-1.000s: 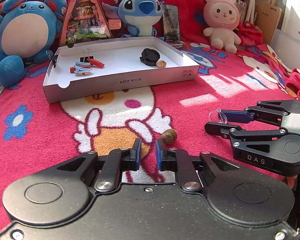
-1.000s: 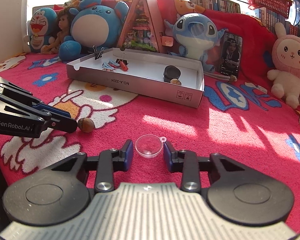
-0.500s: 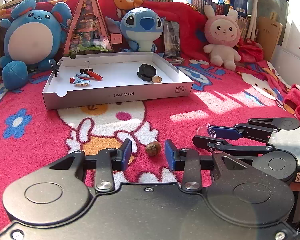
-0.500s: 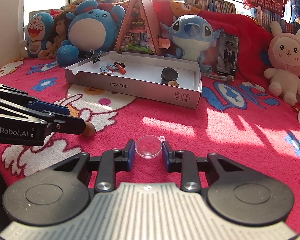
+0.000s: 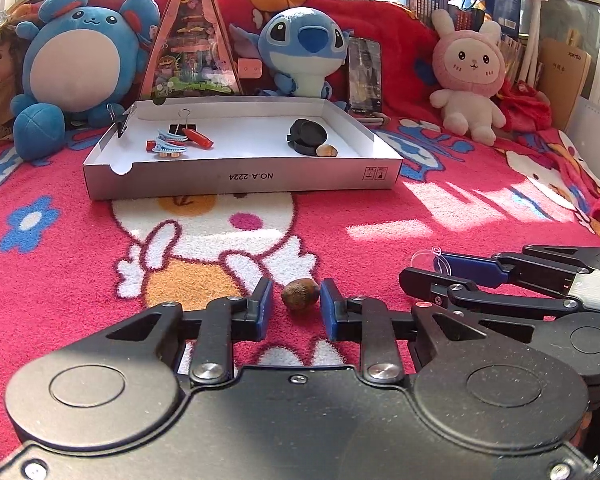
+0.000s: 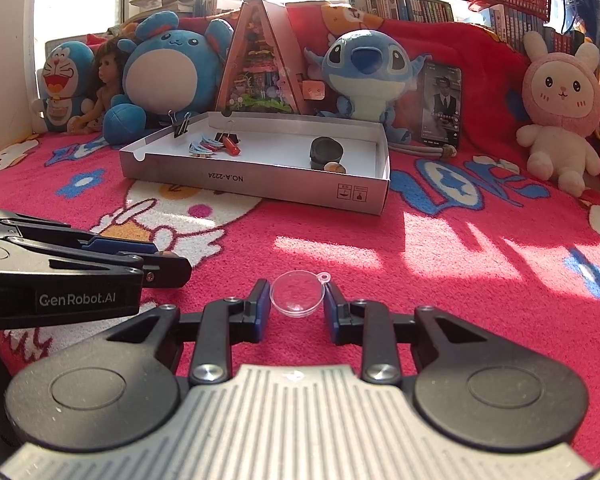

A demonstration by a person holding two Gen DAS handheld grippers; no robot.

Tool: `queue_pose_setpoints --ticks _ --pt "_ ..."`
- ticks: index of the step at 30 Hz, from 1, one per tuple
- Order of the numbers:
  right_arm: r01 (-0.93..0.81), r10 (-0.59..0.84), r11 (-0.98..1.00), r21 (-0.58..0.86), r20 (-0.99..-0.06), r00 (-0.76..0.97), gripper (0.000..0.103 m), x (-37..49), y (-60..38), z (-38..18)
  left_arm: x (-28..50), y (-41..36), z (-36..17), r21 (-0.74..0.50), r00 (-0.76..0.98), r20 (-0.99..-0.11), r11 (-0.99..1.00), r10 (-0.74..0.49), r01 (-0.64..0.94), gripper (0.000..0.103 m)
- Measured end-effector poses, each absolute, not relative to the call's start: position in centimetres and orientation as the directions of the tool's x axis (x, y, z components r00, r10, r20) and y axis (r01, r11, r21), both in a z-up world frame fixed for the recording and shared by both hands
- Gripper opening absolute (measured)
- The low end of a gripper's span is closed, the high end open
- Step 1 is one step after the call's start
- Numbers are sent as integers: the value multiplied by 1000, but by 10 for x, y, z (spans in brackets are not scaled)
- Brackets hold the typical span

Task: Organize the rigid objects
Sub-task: 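Carry the acorn and clear plastic cup into the box with both tools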

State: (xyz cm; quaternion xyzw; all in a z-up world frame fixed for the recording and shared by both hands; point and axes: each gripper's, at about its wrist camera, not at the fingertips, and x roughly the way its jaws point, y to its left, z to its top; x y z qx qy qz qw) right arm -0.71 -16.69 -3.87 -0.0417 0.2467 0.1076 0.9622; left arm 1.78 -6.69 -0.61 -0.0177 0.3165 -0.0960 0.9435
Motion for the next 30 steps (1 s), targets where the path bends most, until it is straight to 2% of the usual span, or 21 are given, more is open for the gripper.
queue_pose_setpoints --ticks 10,30 --pt "-223 190 975 -14 -479 857 35 -6 -166 -37 15 -69 -1 -56 794 -577 979 -192 196 19" --pt "-211 204 977 38 -468 860 35 14 -152 -23 38 -32 17 -36 813 -569 992 -119 120 19"
